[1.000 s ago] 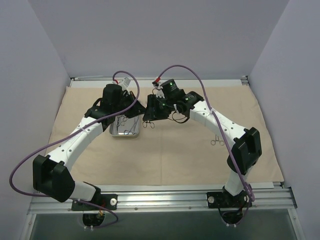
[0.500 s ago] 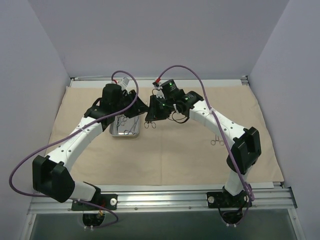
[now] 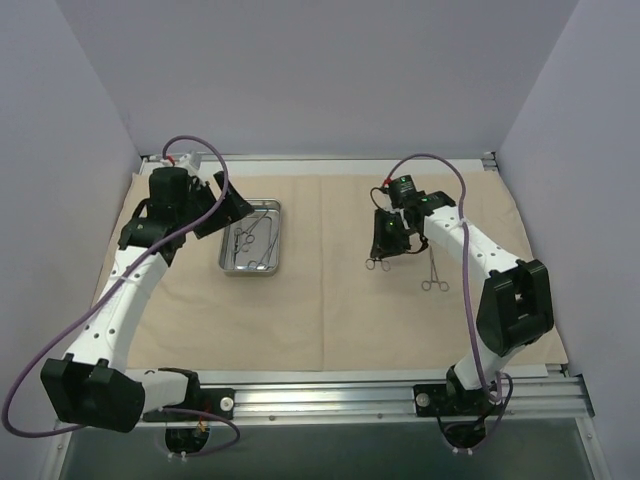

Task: Open and lay out the surgical kit
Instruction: Place the medical item in the surgical kit.

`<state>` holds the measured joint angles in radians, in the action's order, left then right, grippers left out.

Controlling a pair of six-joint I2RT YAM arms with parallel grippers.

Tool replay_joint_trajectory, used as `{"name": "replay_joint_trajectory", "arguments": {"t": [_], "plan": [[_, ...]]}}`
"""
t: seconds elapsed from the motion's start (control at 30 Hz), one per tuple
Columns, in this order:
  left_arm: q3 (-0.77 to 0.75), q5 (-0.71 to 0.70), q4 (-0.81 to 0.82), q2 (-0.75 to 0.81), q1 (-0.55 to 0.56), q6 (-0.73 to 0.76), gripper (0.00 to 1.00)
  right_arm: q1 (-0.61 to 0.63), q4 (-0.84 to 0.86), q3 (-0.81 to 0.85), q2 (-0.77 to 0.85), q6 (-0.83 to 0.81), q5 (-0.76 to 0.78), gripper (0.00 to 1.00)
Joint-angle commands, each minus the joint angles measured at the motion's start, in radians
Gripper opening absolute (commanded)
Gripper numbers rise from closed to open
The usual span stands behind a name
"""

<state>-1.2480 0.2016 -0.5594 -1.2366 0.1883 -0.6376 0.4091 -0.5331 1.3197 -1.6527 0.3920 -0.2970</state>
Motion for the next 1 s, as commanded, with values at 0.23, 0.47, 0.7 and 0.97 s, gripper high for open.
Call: {"name": "replay_joint_trajectory", "arguments": {"t": [0.23,0.47,0.7,0.97], "plan": [[0.111,0.244,0.018,-0.066,-0.079,0.069,0.94,-0.099,-0.019,-0.189,0.071,-0.173,0.225,0.00],[0.033,0.252,-0.031,-0.123,-0.093,0.145,0.98,-0.124,0.054,-0.241,0.024,-0.180,0.266,0.00],[0.027,0.269,-0.036,-0.144,-0.095,0.148,0.86,-0.150,0.070,-0.247,-0.038,-0.193,0.285,0.00],[0.015,0.275,-0.033,-0.162,-0.108,0.145,0.86,-0.167,0.073,-0.249,-0.088,-0.196,0.294,0.00]]}}
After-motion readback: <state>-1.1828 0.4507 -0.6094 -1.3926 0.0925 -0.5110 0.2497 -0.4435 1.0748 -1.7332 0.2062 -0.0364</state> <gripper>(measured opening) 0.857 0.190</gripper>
